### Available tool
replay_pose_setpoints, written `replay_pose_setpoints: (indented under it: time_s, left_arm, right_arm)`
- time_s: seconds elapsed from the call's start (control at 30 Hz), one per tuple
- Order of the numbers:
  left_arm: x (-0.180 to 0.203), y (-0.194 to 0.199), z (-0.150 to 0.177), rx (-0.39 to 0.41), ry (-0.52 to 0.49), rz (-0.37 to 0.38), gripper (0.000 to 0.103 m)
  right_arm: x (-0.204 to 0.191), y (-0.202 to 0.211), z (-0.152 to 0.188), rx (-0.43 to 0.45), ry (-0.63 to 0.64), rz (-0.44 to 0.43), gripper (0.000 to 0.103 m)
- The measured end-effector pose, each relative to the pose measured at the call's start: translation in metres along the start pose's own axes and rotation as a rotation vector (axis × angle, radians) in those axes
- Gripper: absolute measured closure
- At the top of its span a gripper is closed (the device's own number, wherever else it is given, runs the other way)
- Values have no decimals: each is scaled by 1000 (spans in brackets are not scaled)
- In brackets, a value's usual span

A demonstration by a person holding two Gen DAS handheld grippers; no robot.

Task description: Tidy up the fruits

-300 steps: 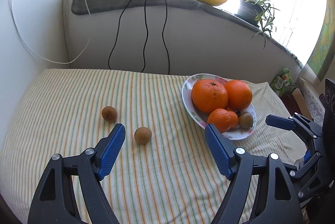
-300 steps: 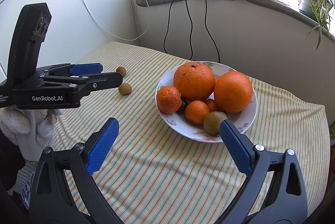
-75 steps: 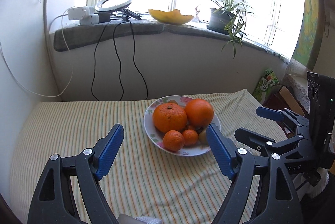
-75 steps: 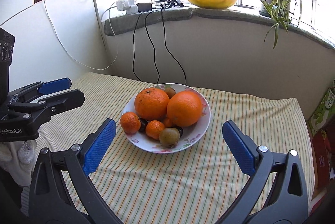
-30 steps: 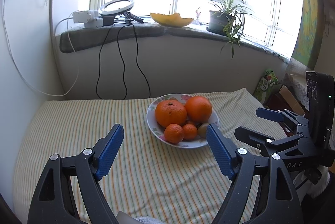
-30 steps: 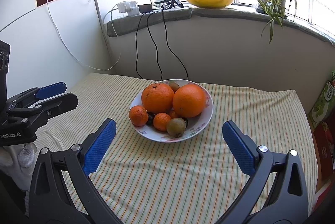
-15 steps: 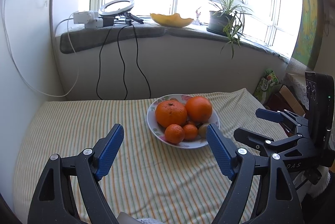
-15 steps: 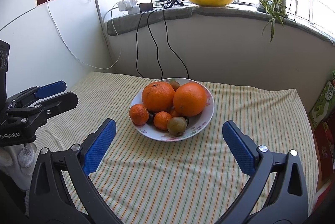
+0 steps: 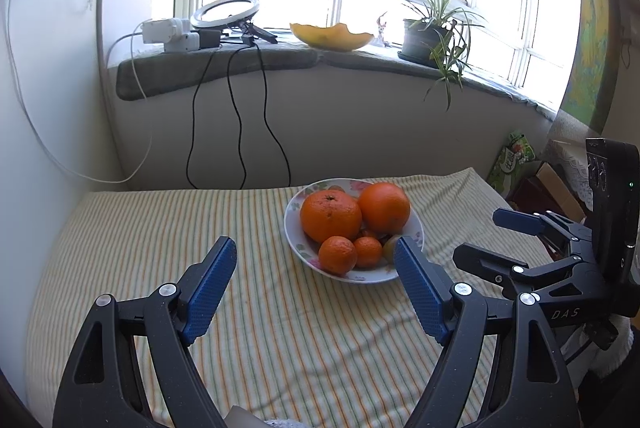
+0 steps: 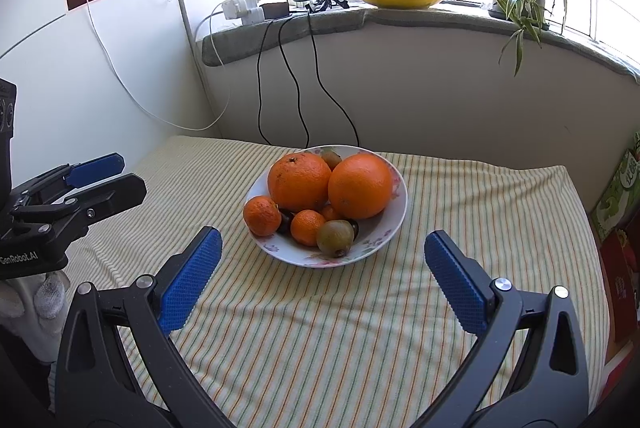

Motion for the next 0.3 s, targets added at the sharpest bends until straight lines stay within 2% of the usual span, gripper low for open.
replay_pose_setpoints:
  time_s: [0.3]
  left_arm:
    - [2,1,0,11,-13,7,22]
  right_arm:
    - [0,-2,3,-5,-7,0,0]
Point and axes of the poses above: each gripper's, at about its wrist camera, not at the fingertips, and y roughly against the way its jaws point, x to its right, z to its underside, the point moved 7 cm from there along -y, roughly the way its jaws point, and after that the axes turned 12 degrees about y, right-handed, at the moved point
